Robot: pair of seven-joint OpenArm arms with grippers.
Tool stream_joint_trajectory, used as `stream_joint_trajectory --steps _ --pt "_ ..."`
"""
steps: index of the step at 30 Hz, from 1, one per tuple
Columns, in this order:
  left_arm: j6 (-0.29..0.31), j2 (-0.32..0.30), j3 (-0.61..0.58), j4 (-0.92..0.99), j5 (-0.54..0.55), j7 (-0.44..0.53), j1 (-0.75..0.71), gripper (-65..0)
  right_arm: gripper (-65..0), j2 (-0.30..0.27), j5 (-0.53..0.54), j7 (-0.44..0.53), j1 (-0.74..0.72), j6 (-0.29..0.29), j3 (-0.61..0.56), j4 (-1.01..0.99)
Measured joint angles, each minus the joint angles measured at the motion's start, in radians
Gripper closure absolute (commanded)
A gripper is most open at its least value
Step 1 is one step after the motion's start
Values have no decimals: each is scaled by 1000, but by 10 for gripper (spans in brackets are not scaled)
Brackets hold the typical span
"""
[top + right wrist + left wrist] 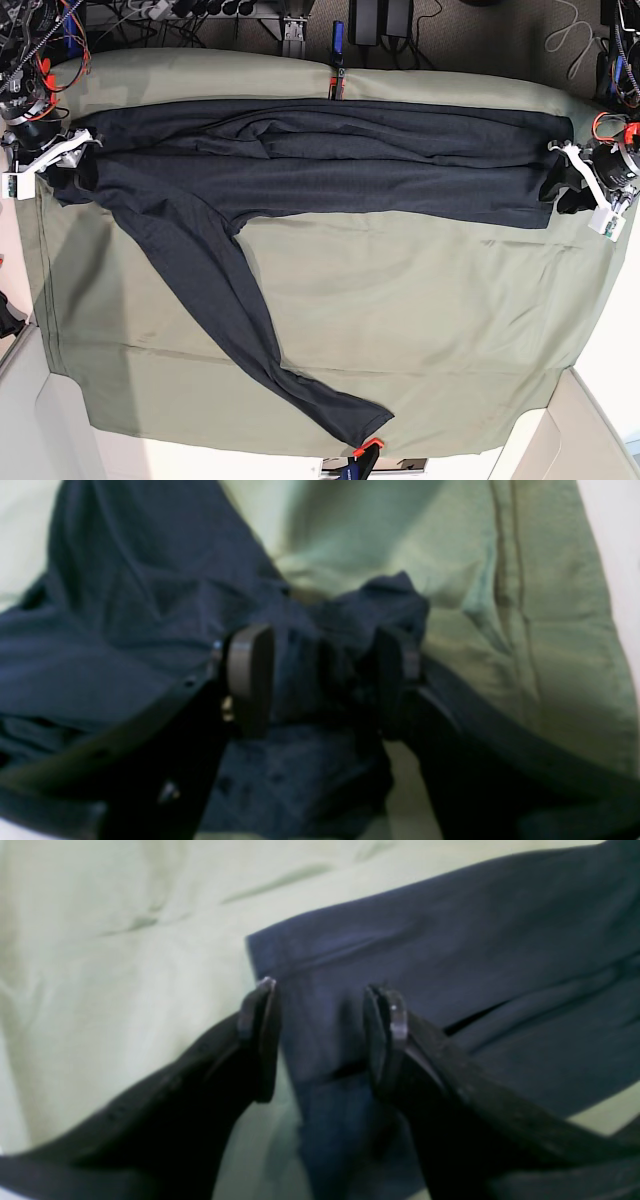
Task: Fold the T-shirt properly
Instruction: 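Fold the grasped side edge over toward the collar with both grippers, then grasp the loose sleeve with the right gripper and lay it across the body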
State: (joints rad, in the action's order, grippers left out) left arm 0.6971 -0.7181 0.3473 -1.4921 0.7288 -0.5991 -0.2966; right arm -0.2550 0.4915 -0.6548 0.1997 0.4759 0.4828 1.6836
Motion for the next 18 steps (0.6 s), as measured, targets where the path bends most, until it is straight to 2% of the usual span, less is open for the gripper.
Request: stream_joint_trajectory --steps 7,11,14,18 --pt "0 0 0 0 8 0 0 -296 -319 12 105 0 -122 -3 2 1" --pt "0 0 0 0 10 0 0 -296 -319 69 115 -16 -240 14 -29 1" --pt "0 0 0 0 10 1 1 -296 -319 107 -1 -23 -305 8 -152 1" --pt "0 0 0 0 10 1 1 -296 -319 150 -217 29 -367 -78 -369 -47"
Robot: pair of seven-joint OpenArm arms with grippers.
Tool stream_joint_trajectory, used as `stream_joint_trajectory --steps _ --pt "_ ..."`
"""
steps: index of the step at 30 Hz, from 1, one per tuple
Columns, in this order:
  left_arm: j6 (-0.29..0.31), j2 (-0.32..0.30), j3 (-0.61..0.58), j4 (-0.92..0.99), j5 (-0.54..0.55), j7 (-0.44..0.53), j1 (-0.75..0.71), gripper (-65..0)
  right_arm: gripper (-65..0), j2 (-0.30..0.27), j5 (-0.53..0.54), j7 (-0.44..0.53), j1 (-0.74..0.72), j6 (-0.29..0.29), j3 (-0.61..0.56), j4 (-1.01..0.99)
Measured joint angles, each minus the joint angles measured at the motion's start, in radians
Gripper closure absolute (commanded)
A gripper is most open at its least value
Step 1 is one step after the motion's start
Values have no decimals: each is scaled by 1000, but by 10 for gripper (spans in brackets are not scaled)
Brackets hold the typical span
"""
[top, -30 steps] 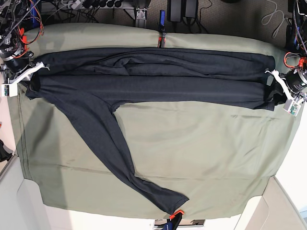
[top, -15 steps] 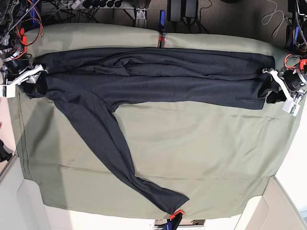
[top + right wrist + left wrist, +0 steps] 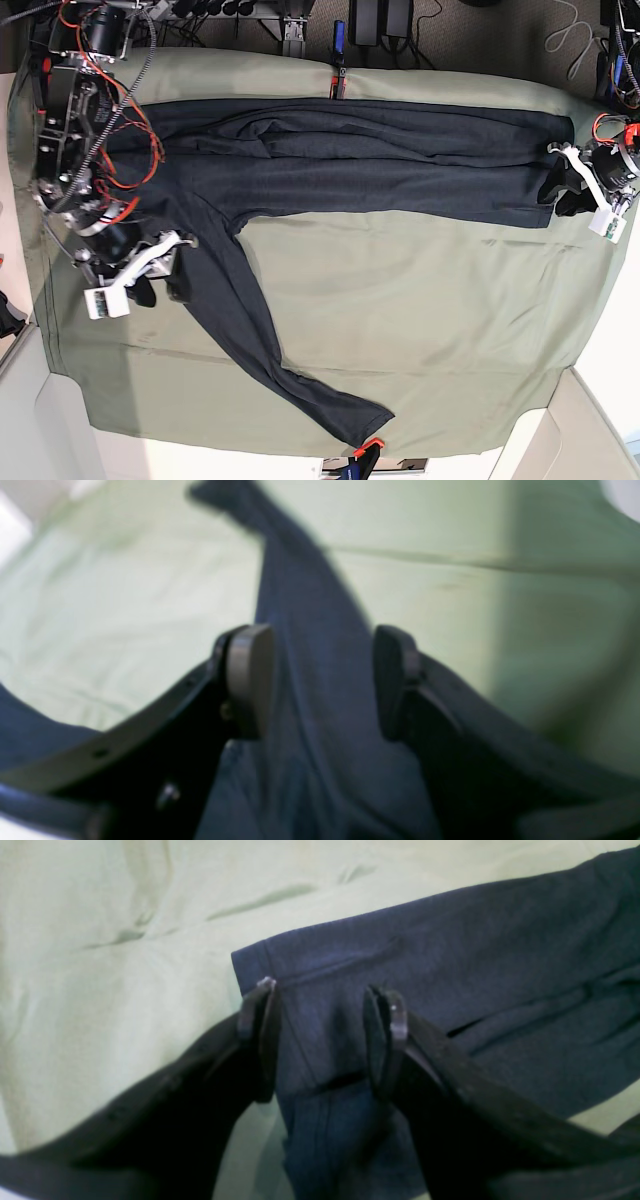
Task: Fold the T-shirt properly
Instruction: 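Grasp the loose sleeve with the right gripper and lay it across the body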
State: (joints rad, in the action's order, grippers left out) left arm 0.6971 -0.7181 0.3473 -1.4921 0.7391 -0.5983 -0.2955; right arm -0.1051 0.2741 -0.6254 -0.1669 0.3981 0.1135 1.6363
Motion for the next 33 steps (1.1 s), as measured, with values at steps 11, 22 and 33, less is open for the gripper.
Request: stream_joint_trajectory --steps 11,22,33 --pt "0 0 0 0 3 0 0 -296 -319 39 -186 77 -222 -162 -315 -475" --pt "0 0 0 0 21 0 0 -296 -319 102 -194 83 -240 -182 -331 -430" --pt "0 27 0 0 42 -3 5 -296 -319 106 -340 123 -233 -219 -358 -545"
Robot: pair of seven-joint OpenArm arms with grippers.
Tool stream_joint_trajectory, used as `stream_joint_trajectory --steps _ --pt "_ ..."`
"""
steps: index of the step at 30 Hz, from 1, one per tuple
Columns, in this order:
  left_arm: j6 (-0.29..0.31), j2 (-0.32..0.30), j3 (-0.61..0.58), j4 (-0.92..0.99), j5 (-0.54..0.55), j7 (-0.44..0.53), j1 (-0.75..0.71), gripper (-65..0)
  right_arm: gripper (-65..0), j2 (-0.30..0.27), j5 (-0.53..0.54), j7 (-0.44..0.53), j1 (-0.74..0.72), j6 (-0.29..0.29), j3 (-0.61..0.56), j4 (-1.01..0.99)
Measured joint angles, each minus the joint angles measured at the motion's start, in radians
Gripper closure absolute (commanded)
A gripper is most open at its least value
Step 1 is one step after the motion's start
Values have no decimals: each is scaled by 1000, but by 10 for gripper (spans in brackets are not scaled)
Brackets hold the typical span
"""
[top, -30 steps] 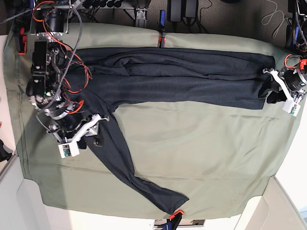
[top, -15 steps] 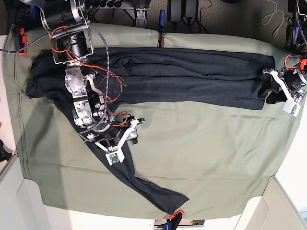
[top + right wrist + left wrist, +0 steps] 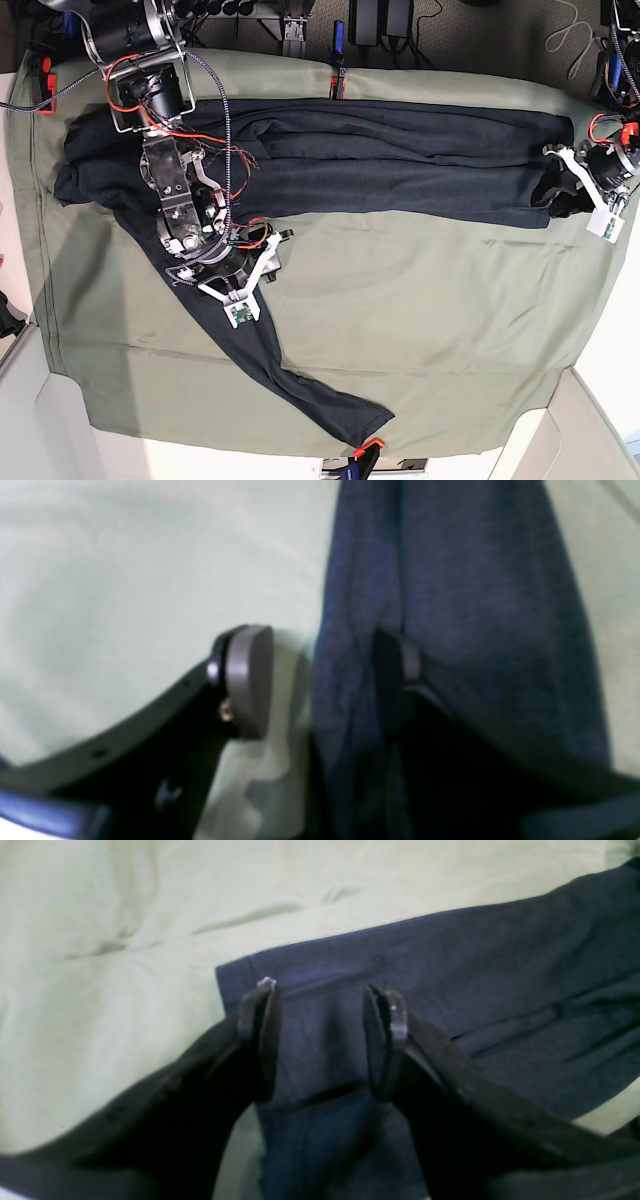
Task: Fold the T-shirt properly
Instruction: 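Grasp the loose sleeve with the right gripper and lay it across the body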
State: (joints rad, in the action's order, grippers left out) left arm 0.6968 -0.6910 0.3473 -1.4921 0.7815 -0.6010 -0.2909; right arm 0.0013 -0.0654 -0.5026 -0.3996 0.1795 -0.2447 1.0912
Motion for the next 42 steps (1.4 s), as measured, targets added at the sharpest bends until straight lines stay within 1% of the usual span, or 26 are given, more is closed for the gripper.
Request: stream_joint_trajectory --steps 5,8,16,17,18,19,21,22,25,26,28,30,33,36,38,42 --pt "0 16 0 0 -2 -5 0 -296 -319 1 -46 20 -3 -53 -1 -11" --pt "0 15 0 0 -2 -5 0 -296 -319 -2 -77 19 -5 -98 -1 -11" --pt "0 15 0 0 -2 -12 0 -296 -318 -29 -74 23 -8 -105 -2 -11" --pt "0 15 0 0 -2 -12 0 -296 -307 -29 -74 24 -8 -105 -2 -11" --pt "0 15 0 0 -2 -12 0 -296 -272 -29 -74 23 -8 -105 -2 -11" --pt "0 15 0 0 -2 -12 0 -296 -211 -29 -74 22 -8 -105 -2 -11" --pt "0 15 0 0 -2 -12 0 -296 -58 -29 -77 16 -8 -105 -2 -12" --pt "0 15 0 0 -1 -12 0 -296 0 -29 -77 15 -7 -105 -2 -12" --pt "0 15 0 0 -2 -12 0 -296 0 -29 -78 15 -7 -104 -2 -13" --pt "0 15 0 0 -2 -12 0 -296 0 -29 -82 15 -5 -90 -2 -12" --pt "0 15 0 0 -2 -12 0 -296 0 -29 -76 -1 2 -82 -2 7" --pt "0 15 0 0 11 -12 0 -296 0 -32 -31 -28 18 -56 -2 53" --pt "0 16 0 0 39 -12 0 -296 0 -39 -3 -42 79 -42 -6 183" --pt "0 16 0 0 43 -12 0 -296 0 -39 17 -100 151 -40 -34 332" --pt "0 16 0 -2 42 -12 0 -296 0 -37 21 -103 206 -16 -60 421" --pt "0 15 0 -15 43 -12 0 -296 0 -40 24 -106 306 -8 -103 544"
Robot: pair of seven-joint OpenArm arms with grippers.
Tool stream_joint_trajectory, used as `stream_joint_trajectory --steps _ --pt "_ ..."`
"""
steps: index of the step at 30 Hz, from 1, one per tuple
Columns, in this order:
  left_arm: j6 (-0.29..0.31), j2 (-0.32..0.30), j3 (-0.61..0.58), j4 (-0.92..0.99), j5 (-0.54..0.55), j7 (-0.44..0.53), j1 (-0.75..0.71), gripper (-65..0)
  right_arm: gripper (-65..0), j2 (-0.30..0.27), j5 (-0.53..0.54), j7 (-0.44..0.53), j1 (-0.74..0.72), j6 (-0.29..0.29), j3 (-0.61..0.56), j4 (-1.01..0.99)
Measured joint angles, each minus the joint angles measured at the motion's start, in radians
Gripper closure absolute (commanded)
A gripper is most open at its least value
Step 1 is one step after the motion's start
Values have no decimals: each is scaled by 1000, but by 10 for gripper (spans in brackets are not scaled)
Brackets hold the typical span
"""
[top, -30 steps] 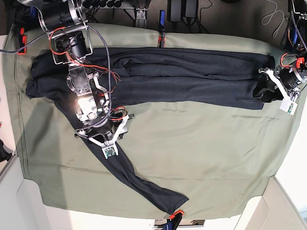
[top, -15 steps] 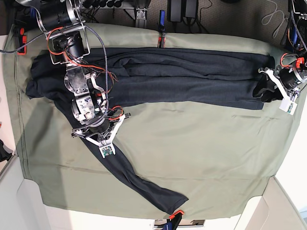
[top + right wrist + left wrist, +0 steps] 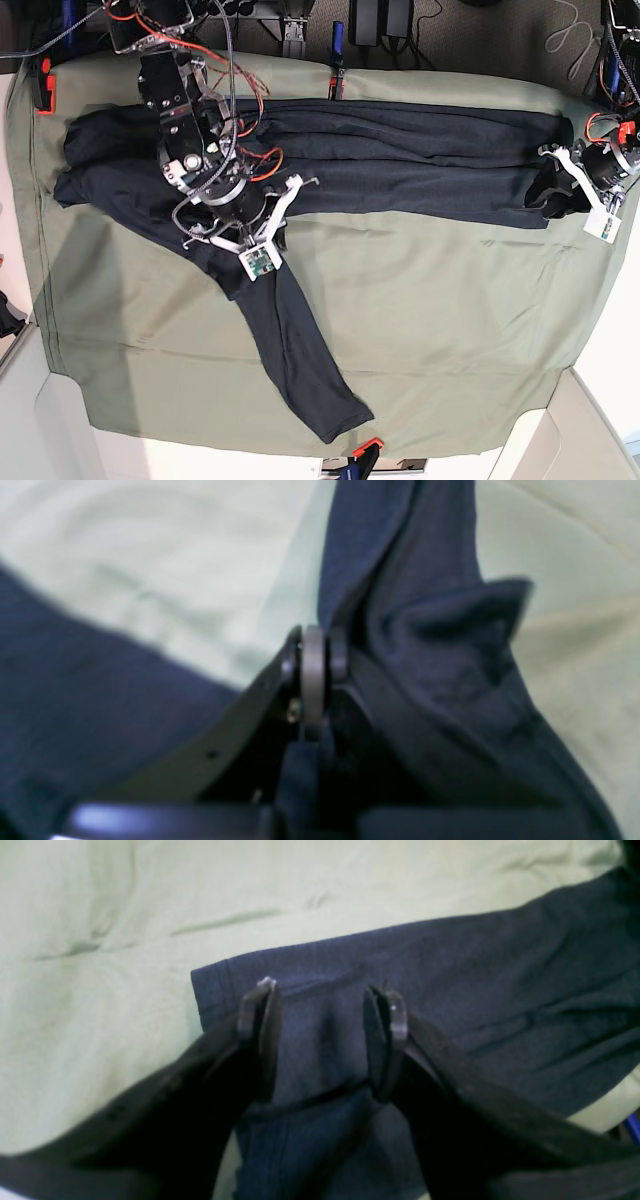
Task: Fold the T-shirt properly
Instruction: 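Grasp the loose sleeve with the right gripper and lay it across the body, then grasp the sleeve with the left gripper and fold it onto the body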
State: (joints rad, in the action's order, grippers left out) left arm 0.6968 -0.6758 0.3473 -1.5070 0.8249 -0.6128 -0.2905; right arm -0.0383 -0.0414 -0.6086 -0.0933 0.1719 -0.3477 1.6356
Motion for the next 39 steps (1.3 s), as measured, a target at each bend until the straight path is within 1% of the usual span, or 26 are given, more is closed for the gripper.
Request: stream_joint_trajectory --steps 5,7,9,10,13,14,15,16,17,18,21,23,26,28,30,32,33,35,38,39 --pt "0 0 0 -3 1 -5 0 -296 0 -6 -3 -9 105 50 -29 114" --pt "0 0 0 -3 14 -8 0 -296 0 -6 29 -23 155 93 -34 158" --pt "0 0 0 -16 24 -12 0 -297 0 -19 80 -22 197 121 -40 200" --pt "0 0 0 -30 39 -15 0 -297 0 -31 98 -21 212 131 -41 217" --pt "-1 0 0 -87 93 -12 0 -303 0 -62 103 -21 229 130 -38 235" --pt "-1 0 0 -108 98 -11 1 -319 -103 -68 103 -29 229 129 -37 235" --pt "-1 0 0 -127 100 -8 3 -333 -234 -70 100 -39 229 127 -36 235" --pt "-1 1 0 -142 100 3 8 -334 -347 -69 101 -46 229 118 -32 235" --pt "-1 6 0 -150 100 21 19 -334 -426 -69 103 -43 229 118 -31 235" --pt "-1 16 0 -151 100 35 34 -334 -454 -69 105 -43 229 120 -24 235" --pt "-5 52 -11 -150 84 29 96 -334 -451 -66 105 -47 229 119 18 246" --pt "-5 73 -65 -149 43 34 150 -334 -451 -64 105 -46 229 96 72 273" --pt "-13 119 -219 -136 -66 44 240 -334 -451 -64 105 -47 228 90 186 325" --pt "-62 170 -336 -94 -146 77 299 -334 -451 -64 106 -47 226 90 262 347" --pt "-131 229 -430 -13 -229 98 370 -334 -451 -64 108 -48 226 90 336 355" --pt "-164 290 -489 102 -282 122 454 -334 -451 -64 109 -58 228 81 406 356" --pt "-177 323 -507 173 -295 140 497 -334 -451 -63 111 -77 227 64 441 357" --pt "-187 388 -532 329 -307 152 583 -333 -451 -62 132 -102 230 60 512 356" --pt "-185 478 -540 539 -323 152 679 -333 -451 -89 211 -108 258 60 605 356" --pt "-182 501 -539 591 -319 179 704 -333 -451 -96 230 -111 268 60 635 356"
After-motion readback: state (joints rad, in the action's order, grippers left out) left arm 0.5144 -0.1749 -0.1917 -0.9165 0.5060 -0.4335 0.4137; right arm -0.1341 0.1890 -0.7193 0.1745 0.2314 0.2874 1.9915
